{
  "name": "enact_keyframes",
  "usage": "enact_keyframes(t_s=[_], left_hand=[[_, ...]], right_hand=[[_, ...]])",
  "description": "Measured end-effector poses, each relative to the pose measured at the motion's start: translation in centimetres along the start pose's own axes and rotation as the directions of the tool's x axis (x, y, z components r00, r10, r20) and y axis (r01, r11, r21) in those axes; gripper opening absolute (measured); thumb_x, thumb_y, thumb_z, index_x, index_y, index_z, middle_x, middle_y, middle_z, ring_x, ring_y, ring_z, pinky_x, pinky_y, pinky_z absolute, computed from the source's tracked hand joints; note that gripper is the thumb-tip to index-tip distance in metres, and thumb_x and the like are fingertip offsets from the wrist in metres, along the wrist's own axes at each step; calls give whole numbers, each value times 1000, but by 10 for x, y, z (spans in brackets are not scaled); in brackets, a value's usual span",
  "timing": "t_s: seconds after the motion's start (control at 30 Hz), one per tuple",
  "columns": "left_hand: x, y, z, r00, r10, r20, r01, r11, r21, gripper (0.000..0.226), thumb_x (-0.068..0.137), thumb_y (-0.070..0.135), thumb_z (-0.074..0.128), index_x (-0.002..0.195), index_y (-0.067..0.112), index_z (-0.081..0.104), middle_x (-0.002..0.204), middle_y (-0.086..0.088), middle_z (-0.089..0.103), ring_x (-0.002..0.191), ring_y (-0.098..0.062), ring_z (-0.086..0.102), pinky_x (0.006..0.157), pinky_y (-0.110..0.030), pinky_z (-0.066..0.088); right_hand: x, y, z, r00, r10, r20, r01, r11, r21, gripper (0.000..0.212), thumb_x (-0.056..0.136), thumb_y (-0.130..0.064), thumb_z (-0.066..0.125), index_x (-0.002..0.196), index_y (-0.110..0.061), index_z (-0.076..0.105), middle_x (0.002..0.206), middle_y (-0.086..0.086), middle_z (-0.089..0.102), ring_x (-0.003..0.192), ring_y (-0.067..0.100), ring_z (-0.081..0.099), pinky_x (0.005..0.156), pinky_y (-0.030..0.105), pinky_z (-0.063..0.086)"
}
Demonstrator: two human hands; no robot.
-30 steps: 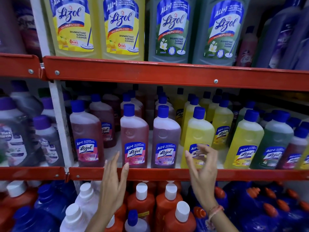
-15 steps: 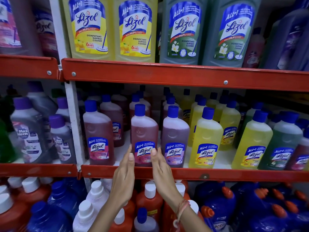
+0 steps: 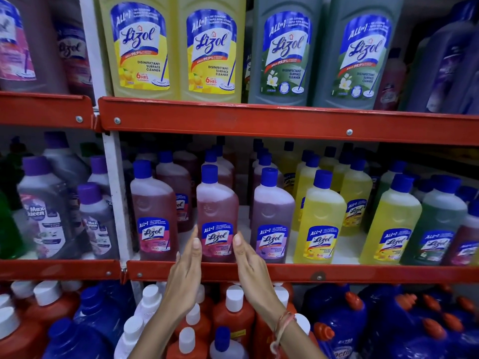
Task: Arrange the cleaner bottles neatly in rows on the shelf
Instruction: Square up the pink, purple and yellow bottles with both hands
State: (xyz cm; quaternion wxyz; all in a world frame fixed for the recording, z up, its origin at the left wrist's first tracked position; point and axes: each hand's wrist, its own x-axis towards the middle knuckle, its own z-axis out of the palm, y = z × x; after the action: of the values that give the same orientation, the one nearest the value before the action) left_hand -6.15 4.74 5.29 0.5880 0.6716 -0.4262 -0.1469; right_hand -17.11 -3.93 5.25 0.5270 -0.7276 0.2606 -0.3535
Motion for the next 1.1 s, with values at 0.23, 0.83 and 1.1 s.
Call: enact_keyframes(t_s=[0.23, 0.83, 1.1], left_hand=[[1, -7, 0, 999, -15, -31, 15, 1000, 5, 60, 81, 73, 12, 139, 59, 24, 143, 12, 49, 130, -11, 45, 115, -35, 27], [-12, 9, 67, 987, 157, 16, -155, 985, -68, 70, 81, 80, 19, 139, 47, 39, 139, 15, 54, 126, 8, 46, 110, -26, 37], [2, 20, 100, 998, 41, 40, -43, 998, 48, 84, 67, 91, 0, 142, 58, 20, 146, 14, 48, 133, -12, 46, 100, -19, 26]], right_hand=[[-2, 7, -4, 1000, -21, 10, 21, 1000, 23, 83, 80, -78, 35, 146, -29, 46, 136, -10, 63, 125, 0, 56, 109, 30, 45], [-20, 24, -69, 901, -75, -426, 81, 997, -5, 65, 90, -63, 34, 147, -33, 42, 150, -14, 46, 137, 3, 41, 111, 28, 37], [-19, 21, -75, 953, -34, -300, 28, 999, -25, 77, 85, -68, 28, 154, -34, 27, 159, -13, 34, 143, 3, 34, 112, 19, 26]])
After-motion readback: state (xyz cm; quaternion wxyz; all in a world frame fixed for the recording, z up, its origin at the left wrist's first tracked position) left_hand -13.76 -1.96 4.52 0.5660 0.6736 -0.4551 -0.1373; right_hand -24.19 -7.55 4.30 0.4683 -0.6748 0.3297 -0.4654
